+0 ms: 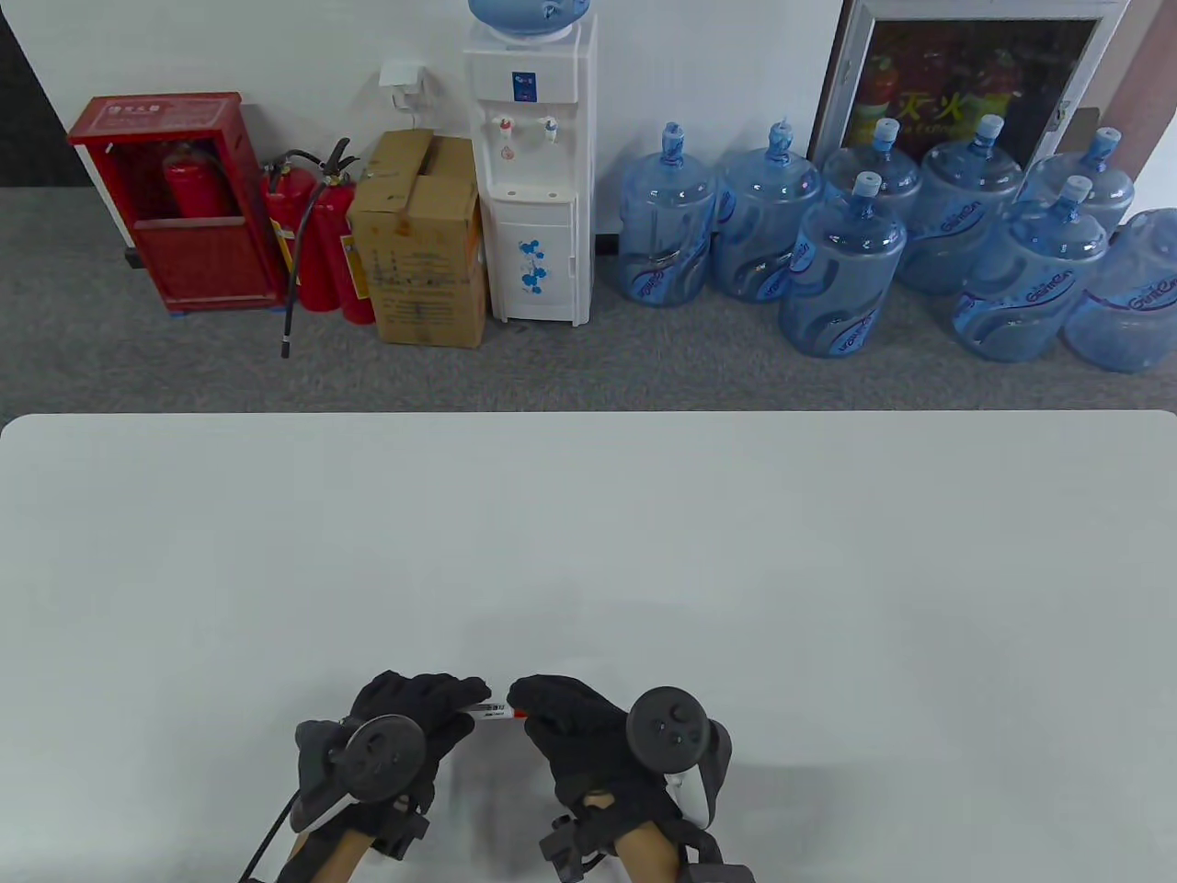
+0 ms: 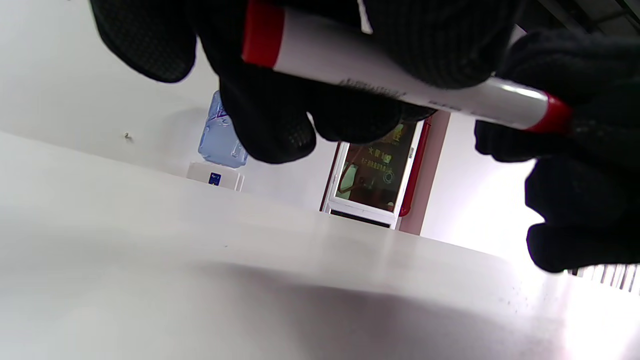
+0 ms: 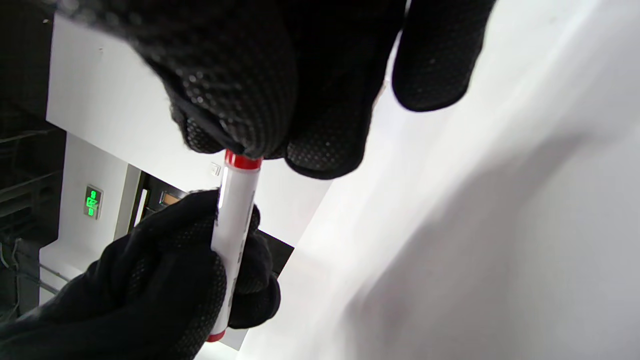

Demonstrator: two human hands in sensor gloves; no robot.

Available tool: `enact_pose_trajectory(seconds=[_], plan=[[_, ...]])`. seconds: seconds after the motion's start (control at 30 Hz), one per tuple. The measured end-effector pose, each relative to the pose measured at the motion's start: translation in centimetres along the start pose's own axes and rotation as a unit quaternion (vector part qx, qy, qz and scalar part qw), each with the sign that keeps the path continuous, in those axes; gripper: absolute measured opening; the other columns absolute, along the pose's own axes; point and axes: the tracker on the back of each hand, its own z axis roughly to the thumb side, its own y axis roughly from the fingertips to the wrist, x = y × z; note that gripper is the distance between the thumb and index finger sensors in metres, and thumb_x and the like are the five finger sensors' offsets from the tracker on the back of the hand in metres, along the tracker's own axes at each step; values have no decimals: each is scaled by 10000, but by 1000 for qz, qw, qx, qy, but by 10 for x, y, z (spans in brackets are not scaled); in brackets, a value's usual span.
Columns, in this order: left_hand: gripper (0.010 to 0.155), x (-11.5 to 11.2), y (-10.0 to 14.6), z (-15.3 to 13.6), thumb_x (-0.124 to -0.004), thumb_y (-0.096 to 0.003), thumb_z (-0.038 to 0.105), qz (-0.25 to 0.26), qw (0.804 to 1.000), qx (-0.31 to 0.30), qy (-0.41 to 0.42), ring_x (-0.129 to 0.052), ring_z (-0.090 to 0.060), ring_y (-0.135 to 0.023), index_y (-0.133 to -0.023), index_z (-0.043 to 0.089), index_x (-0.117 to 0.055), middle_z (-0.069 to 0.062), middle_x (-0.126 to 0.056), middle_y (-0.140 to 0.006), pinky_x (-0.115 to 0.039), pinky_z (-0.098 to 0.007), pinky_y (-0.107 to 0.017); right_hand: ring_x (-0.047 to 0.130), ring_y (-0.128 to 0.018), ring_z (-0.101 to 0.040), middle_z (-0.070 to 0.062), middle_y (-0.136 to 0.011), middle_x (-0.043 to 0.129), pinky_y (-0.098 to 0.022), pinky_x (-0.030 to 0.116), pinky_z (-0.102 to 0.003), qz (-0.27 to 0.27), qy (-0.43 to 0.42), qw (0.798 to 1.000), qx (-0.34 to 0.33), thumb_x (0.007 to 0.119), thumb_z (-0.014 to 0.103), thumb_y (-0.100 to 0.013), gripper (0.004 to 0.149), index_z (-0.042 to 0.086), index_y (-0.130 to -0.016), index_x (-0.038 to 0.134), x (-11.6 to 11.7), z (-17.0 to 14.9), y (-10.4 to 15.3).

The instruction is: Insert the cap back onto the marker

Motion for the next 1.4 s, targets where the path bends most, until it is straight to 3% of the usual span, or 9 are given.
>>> enact_pose_trajectory(seconds=[0.27,0.7,0.83,1.03,1.23,1.4], plan=[[471,5,3,15,-806,-382,370,23,998,-38,-54,-1069,-273,-670,-849,362,-867,38,-1023,-822,-670,-628,-681,1081,-560,-98,88,-820,996,-601,836,-471,-4,27,1000,-9,944,275,-350,426,356,-766,913,-1,3,-1],[474,3,9,32,-816,-372,335,61,983,-105,-139,-1070,-303,-638,-840,305,-884,-4,-1032,-801,-659,-647,-680,1026,-469,-127,-40,-734,990,-616,796,-509,68,-27,996,41,860,324,-397,450,253,-841,862,9,-7,-5],[476,1,12,39,-821,-363,328,73,974,-125,-176,-1076,-305,-628,-833,292,-893,-7,-1041,-788,-663,-647,-677,1029,-404,-108,-24,-680,1013,-603,817,-496,81,-10,996,45,835,344,-398,462,236,-846,861,10,-8,-7],[473,7,15,52,-822,-356,317,96,966,-139,-196,-1062,-324,-616,-821,286,-901,-19,-1037,-782,-651,-653,-678,1053,-305,-55,8,-586,1055,-563,869,-457,110,-70,989,63,826,387,-396,470,211,-829,871,5,-15,-10],[483,7,19,62,-811,-354,321,108,957,-160,-217,-1065,-315,-598,-828,276,-892,-22,-1036,-774,-660,-650,-675,1082,-179,-16,43,-448,1093,-482,937,-415,123,-50,989,59,804,435,-384,493,144,-768,910,0,-13,-14],[487,9,23,71,-791,-356,330,153,942,-167,-249,-1057,-305,-588,-832,280,-877,-18,-1024,-774,-663,-646,-671,1079,-83,-12,89,-315,1073,-443,958,-381,116,-56,990,58,754,481,-378,522,119,-710,932,-2,-9,-14]])
